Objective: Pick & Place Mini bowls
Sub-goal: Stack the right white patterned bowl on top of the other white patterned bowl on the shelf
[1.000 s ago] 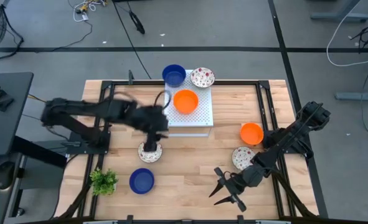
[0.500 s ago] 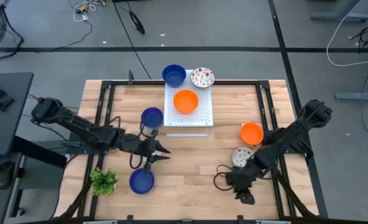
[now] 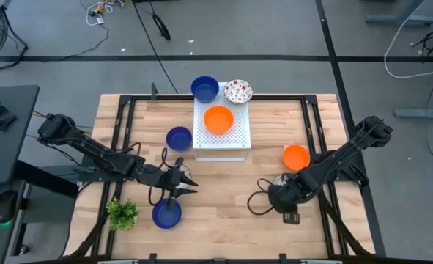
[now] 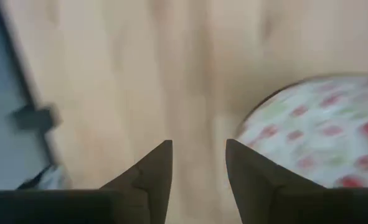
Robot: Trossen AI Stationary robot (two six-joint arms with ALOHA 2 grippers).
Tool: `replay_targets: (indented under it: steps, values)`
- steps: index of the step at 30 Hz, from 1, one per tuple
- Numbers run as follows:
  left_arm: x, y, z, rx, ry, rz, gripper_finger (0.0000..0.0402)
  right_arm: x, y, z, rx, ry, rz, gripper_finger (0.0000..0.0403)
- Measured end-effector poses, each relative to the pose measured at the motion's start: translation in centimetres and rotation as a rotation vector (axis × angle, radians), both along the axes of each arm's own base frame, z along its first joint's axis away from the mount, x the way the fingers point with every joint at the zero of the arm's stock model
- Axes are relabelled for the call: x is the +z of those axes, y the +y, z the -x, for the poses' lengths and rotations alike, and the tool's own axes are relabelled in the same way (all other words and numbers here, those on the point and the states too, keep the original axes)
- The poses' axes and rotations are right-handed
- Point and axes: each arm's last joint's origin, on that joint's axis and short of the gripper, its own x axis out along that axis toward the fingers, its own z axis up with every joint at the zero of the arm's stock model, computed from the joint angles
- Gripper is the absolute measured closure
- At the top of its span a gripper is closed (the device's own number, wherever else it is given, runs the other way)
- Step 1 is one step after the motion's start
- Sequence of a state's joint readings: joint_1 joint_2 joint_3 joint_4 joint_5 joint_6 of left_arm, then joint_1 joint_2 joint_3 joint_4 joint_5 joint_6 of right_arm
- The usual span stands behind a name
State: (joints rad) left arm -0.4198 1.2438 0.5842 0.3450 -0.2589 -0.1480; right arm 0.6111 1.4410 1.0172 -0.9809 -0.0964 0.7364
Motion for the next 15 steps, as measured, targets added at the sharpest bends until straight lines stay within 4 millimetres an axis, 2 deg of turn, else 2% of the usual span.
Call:
replay_targets:
  steps: [4, 9, 15]
  values:
    - [0.0, 0.0, 0.0, -0.003, 0.002, 0.004, 0.0296, -0.6, -0.4, 0.1, -0.002, -0.036, 0.089, 0.0247]
    - [0.0, 0.0, 0.0, -0.006, 0.006, 0.004, 0.0296, -2.0, -0.3, 0.4, -0.015, -0.057, 0.097, 0.0213]
    - [-0.1, 0.0, 0.0, -0.008, 0.007, 0.0, 0.0296, -3.8, -0.9, 1.6, -0.068, 0.01, 0.135, 0.0183]
